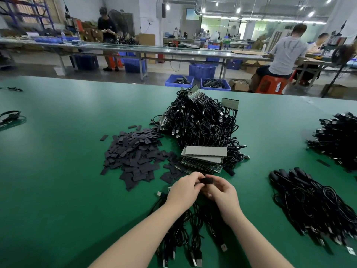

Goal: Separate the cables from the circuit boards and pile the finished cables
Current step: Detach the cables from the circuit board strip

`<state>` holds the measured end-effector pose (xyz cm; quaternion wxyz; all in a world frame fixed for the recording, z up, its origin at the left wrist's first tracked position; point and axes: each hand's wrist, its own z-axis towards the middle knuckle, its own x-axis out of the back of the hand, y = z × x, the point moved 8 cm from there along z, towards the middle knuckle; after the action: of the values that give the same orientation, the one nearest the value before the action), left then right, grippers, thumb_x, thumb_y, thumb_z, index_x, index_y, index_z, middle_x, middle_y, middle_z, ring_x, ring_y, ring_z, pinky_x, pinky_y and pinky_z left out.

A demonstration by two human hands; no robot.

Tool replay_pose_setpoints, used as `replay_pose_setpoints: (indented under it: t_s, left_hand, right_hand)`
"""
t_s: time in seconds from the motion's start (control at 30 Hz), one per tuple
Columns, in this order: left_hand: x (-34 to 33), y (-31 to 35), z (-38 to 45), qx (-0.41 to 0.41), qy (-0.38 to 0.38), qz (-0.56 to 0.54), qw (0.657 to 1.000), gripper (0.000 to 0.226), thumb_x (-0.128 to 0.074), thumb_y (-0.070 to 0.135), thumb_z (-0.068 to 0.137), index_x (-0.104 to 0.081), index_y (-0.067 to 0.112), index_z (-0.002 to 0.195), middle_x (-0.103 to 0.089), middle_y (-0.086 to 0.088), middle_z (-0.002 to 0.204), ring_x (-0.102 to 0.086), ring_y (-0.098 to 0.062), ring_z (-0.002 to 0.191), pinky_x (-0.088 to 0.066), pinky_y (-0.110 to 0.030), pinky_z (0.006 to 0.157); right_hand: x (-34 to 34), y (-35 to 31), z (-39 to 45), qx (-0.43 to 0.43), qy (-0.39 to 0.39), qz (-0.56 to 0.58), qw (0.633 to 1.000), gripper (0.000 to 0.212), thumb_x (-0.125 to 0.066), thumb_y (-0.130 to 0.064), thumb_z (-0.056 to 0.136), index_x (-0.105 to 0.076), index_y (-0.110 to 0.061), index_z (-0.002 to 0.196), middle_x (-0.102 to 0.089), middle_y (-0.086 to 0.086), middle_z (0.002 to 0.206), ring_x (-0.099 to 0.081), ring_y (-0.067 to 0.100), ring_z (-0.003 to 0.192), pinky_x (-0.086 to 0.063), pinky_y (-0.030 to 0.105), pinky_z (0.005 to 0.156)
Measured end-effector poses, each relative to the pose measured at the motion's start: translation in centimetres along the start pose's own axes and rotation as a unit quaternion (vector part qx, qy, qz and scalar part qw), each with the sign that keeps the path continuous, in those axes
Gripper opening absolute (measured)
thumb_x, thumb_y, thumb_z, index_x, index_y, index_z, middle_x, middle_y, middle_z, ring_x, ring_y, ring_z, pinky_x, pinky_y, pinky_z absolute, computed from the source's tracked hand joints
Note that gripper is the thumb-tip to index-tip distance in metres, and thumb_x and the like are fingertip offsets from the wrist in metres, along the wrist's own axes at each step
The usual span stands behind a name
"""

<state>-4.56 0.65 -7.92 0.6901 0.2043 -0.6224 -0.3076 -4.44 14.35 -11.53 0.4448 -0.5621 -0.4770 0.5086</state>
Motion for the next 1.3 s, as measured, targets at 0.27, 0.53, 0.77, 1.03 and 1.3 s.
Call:
replay_pose_setpoints:
  t_s: [0.27,0.53,0.77,1.03,1.3]
  left_hand:
    - [0.1,-0.5,0.1,0.020,0.015,-0.032,0.999,0.038,-0.053,0.030,0.097,-0.050,0.035,0.135,-0.063,0.012,0.113,-0.060,-0.010,0.101,-0.048,-0.027,0.080]
    - [0.6,1.7,-0.4,-0.011,0.101,0.029,0.994,0.027,-0.040,0.025,0.101,-0.055,0.031,0.122,-0.062,0.006,0.117,-0.060,-0.018,0.102,-0.046,-0.036,0.079]
    - [-1.0,1.0,-0.5,-0.081,0.036,0.033,0.996,0.033,-0.046,0.041,0.096,-0.047,0.035,0.129,-0.061,0.009,0.121,-0.060,-0.013,0.101,-0.049,-0.030,0.076]
    - [-1.2,-1.2,0.4,-0.002,-0.021,-0.093,0.995,0.037,-0.065,0.052,0.081,-0.064,0.039,0.116,-0.058,0.030,0.095,-0.054,0.012,0.092,-0.041,-0.013,0.076]
    - [-1.8,-1.5,1.3,0.020,-0.069,-0.142,0.987,0.017,-0.064,0.038,0.089,-0.067,0.027,0.101,-0.066,0.016,0.092,-0.061,-0.007,0.091,-0.048,-0.027,0.084]
  right_hand:
    - [0.9,0.0,-0.3,-0.001,0.080,0.093,0.992,0.011,-0.070,-0.010,0.092,-0.075,-0.012,0.101,-0.078,0.005,0.090,-0.075,0.017,0.084,-0.058,0.021,0.068]
    - [1.2,0.0,0.0,0.014,0.094,0.022,0.995,0.009,-0.069,-0.013,0.093,-0.075,-0.018,0.097,-0.076,0.004,0.079,-0.069,0.012,0.065,-0.055,0.022,0.061]
    - [1.3,0.0,0.0,0.016,0.079,0.027,0.996,0.010,-0.072,-0.013,0.090,-0.076,-0.021,0.097,-0.077,0.004,0.083,-0.071,0.013,0.069,-0.056,0.023,0.063]
    - [1.4,0.0,-0.3,0.007,0.066,0.058,0.996,0.011,-0.074,-0.014,0.089,-0.079,-0.023,0.091,-0.077,0.005,0.083,-0.068,0.013,0.066,-0.055,0.023,0.063]
    - [1.0,0.2,-0.1,0.000,0.008,0.098,0.995,0.013,-0.071,-0.009,0.090,-0.079,-0.015,0.099,-0.070,0.004,0.070,-0.064,0.013,0.063,-0.055,0.024,0.067]
